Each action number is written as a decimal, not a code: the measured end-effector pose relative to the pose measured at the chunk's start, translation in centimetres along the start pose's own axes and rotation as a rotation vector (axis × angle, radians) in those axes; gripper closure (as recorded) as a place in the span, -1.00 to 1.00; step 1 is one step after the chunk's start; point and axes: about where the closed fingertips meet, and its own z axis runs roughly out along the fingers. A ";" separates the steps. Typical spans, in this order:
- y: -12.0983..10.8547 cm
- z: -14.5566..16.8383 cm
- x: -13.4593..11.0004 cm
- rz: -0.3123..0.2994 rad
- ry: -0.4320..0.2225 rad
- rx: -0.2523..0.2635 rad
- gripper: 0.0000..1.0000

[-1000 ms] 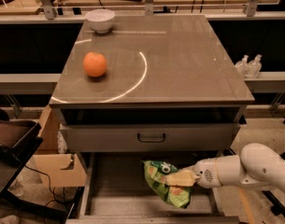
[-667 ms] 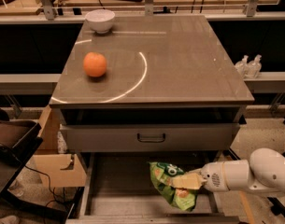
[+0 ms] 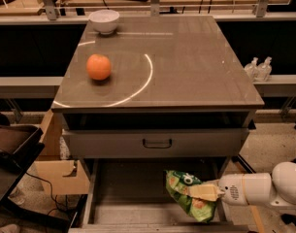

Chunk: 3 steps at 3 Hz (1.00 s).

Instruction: Place green rice chip bag into middle drawer

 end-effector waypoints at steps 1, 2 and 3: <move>-0.3 -0.8 0.5 0.012 -0.014 0.012 -0.74; -0.8 -2.0 1.2 0.030 -0.033 0.029 -1.00; -0.8 -2.0 1.2 0.030 -0.033 0.029 -1.00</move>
Offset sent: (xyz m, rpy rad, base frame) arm -0.0045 -0.0091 -0.0001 -0.0001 0.0003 -0.0218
